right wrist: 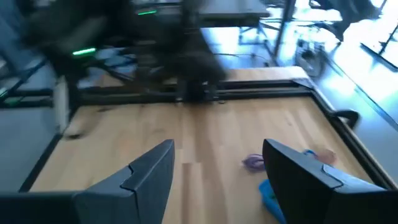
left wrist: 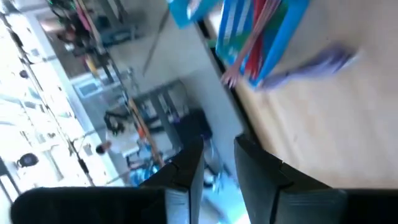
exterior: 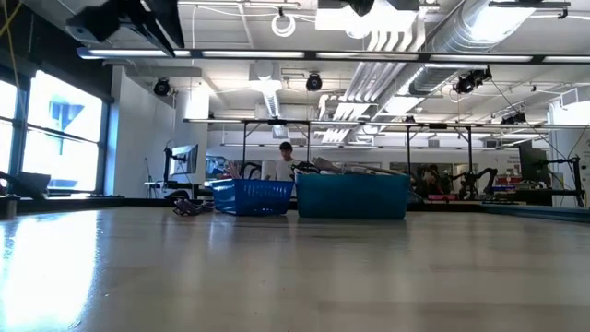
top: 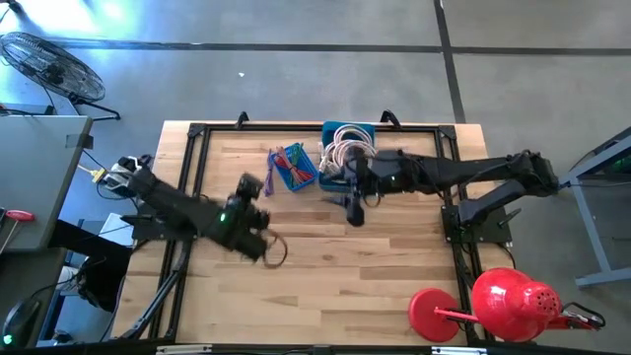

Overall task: Pick & Place USB Port
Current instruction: Put the purple charger cable into the blue bin

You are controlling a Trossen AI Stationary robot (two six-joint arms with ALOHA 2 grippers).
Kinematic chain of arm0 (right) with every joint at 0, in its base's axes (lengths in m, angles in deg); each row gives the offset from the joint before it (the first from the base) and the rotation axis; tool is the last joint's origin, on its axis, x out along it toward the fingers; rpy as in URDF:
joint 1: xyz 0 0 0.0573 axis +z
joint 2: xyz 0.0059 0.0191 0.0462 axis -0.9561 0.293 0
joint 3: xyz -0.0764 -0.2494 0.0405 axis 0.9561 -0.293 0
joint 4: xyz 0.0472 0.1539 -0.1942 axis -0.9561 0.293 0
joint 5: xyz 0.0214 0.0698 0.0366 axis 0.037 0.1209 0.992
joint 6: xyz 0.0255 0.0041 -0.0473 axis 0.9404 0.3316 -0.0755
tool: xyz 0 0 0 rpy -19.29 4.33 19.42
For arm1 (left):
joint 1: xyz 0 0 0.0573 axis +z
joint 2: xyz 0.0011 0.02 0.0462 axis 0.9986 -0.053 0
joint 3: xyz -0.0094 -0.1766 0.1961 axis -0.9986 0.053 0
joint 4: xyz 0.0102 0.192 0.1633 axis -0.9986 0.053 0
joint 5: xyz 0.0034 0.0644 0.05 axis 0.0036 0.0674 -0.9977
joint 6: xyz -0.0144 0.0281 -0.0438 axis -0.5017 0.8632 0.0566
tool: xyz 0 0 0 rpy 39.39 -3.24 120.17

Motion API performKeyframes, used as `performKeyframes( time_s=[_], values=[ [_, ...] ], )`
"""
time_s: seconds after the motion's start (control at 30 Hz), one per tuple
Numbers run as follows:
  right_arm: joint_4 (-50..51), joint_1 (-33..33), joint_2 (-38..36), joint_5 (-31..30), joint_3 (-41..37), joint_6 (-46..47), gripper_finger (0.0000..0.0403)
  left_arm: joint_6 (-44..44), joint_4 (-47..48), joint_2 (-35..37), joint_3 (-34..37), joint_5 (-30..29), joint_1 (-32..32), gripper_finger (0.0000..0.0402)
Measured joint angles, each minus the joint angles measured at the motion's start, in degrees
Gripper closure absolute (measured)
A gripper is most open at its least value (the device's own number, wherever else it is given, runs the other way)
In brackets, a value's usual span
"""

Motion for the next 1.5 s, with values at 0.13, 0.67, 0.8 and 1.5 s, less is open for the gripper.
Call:
performKeyframes(
  time_s=[0.13,0.67,0.8,1.5],
  values=[
    [0.0,4.7,0.0,-2.2,0.0,-3.2,0.0166,9.0,-0.1,2.1,-1.3,0.2,9.6,0.0317],
    [1.0,18.9,0.0,-31.0,0.0,-12.5,0.0166,40.0,-31.9,7.6,-5.6,44.2,46.9,0.0317],
    [3.7,20.8,0.1,-34.8,0.0,-9.4,0.0166,34.6,-36.3,5.7,-5.6,55.4,53.3,0.0317],
    [8.0,21.1,0.1,-41.8,-11.8,2.7,0.0166,14.3,-42.6,-9.1,0.7,71.1,71.2,0.0317]
  ],
)
